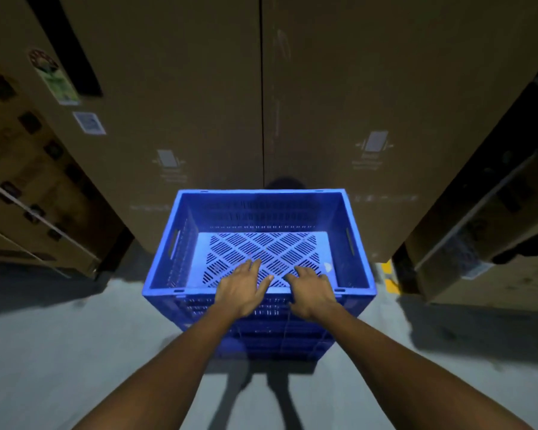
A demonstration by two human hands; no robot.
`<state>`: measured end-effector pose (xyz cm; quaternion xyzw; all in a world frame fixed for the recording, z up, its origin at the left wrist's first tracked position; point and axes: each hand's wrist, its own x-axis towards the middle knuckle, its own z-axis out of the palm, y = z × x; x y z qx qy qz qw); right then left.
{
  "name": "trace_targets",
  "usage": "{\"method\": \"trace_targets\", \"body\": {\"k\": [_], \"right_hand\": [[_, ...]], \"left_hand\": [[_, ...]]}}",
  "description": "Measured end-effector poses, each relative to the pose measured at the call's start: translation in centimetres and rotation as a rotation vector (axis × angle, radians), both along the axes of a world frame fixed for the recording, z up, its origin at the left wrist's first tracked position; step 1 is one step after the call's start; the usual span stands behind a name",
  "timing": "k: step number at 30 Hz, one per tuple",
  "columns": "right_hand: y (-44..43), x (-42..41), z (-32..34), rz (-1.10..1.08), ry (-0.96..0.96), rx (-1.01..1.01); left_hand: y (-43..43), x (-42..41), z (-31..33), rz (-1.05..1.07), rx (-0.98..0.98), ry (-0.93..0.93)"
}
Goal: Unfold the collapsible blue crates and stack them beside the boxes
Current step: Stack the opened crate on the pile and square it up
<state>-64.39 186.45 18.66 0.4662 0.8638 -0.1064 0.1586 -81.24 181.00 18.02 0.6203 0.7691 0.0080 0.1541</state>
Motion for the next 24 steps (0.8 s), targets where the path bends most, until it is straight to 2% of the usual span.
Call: {"method": "trace_targets", "body": {"k": [4, 10, 21, 24], "right_hand": [[0.1, -0.6, -0.8, -0.042, 0.027, 0.146], [0.0, -0.5, -1.9, -0.091, 0.047, 0.246], [0.4, 0.0, -1.0, 0.035, 0.092, 0.165], [0.8, 0.8, -0.7, 0.092, 0.099, 0.054]], "left_hand": [[0.6, 1.4, 0.2, 0.081, 0.045, 0.221], [0.6, 1.9, -1.1, 0.131, 0.056, 0.322], [0.7, 1.9, -0.9, 0.099, 0.081, 0.276], [0.6, 2.0, -0.4, 0.073, 0.072, 0.216]]}}
